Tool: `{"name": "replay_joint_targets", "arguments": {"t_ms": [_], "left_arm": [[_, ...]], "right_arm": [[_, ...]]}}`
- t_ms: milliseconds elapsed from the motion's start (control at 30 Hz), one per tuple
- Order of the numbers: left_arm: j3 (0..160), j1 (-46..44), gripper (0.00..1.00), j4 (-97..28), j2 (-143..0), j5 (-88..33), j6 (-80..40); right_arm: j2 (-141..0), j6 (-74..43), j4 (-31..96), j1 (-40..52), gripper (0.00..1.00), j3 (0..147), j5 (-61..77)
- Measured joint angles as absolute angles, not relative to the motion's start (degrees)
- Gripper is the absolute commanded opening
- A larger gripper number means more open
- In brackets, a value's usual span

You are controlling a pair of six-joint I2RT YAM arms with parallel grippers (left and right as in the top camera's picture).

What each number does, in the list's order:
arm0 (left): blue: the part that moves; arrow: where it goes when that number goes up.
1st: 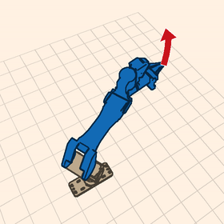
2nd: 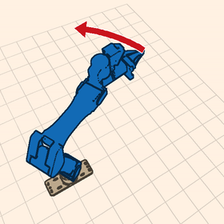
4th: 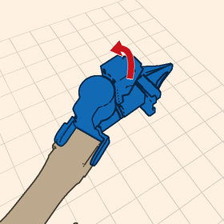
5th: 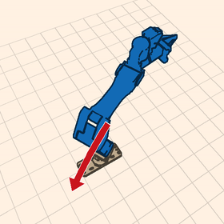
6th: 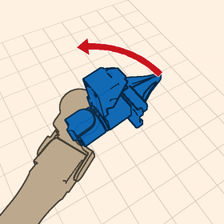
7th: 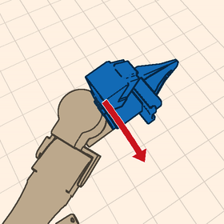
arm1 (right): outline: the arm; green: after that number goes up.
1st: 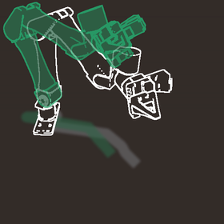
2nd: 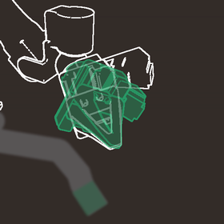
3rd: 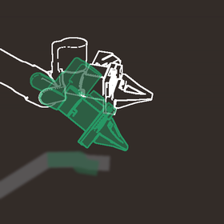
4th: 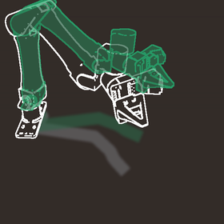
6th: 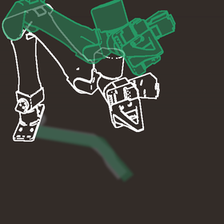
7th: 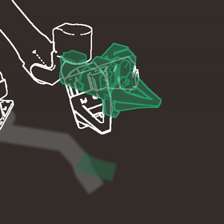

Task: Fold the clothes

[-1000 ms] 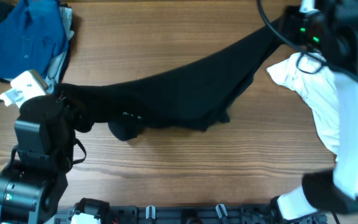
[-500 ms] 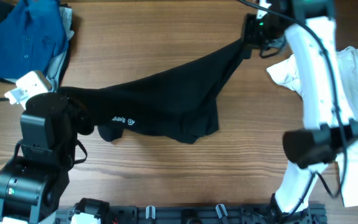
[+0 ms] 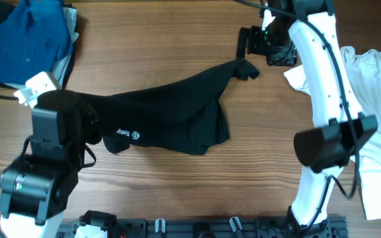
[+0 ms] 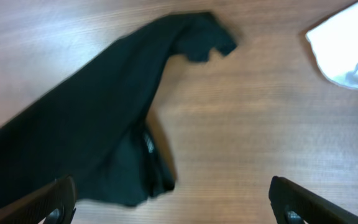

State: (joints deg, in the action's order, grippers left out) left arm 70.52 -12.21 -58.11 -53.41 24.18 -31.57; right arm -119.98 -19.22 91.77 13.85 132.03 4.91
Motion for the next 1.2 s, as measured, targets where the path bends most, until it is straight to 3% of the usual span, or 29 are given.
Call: {"name": "replay_joint_targets", "arguments": {"t_ms": [100, 267, 367, 433, 567, 1200], "left_arm": [[70.5, -12.2, 0.04, -58.0, -54.7, 24.2, -31.6], [70.5, -12.2, 0.04, -57.8, -56.3, 24.2, -31.6], [70.5, -12.2, 0.04, -57.8, -56.6, 24.2, -31.6], [70.5, -12.2, 0.04, -57.8, -56.7, 24.2, -31.6], [70.5, -12.2, 0.04, -57.8, -56.7, 24.2, -31.6], [70.5, -12.2, 0.04, -57.9, -56.7, 24.2, -31.6]], "right_arm": [[-115.6, -18.9, 91.9, 20.1, 0.81, 132.0, 4.7], [-111.3, -20.5, 91.7, 33.6, 0.47, 130.6, 5.0], [-111.2, -21.5, 91.2, 36.1, 0.40, 126.2, 5.2], [-111.3, -21.9, 90.4, 35.6, 0.39, 122.3, 5.1], [-111.5, -22.8, 88.3, 34.2, 0.55, 114.5, 5.2], [-111.6, -21.3, 69.3, 34.5, 0.70, 80.7, 12.2]]}}
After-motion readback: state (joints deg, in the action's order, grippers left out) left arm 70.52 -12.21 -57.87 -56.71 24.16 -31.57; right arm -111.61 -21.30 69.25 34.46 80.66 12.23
